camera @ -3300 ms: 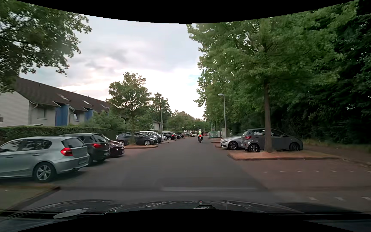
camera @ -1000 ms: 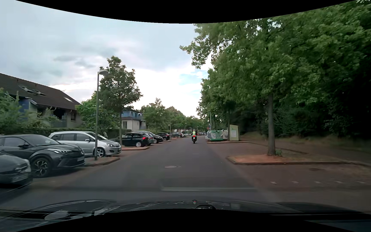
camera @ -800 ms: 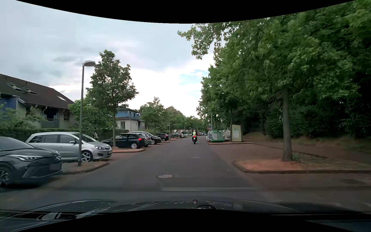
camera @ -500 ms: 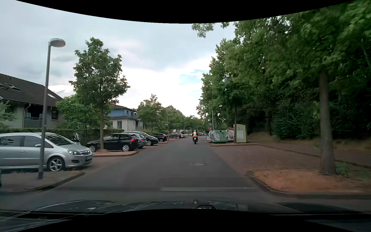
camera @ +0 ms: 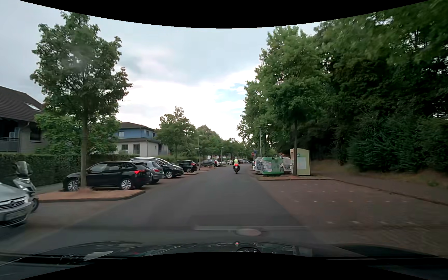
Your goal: Follow the waypoints while adhering to traffic rules and regulations
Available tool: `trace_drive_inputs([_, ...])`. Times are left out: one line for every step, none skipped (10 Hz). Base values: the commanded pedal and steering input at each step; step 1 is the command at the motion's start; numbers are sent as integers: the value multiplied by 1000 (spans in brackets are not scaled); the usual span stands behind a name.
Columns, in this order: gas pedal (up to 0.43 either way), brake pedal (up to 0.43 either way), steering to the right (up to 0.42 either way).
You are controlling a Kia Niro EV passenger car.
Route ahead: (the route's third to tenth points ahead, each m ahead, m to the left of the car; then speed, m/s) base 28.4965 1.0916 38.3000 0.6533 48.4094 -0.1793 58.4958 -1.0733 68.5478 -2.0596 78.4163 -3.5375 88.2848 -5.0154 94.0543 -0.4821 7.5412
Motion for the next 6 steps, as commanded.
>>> trace_drive_inputs([138,0,-1])
trace_drive_inputs([138,0,-2])
trace_drive_inputs([118,0,-1])
trace_drive_inputs([118,0,2])
trace_drive_inputs([98,0,0])
trace_drive_inputs([98,0,0])
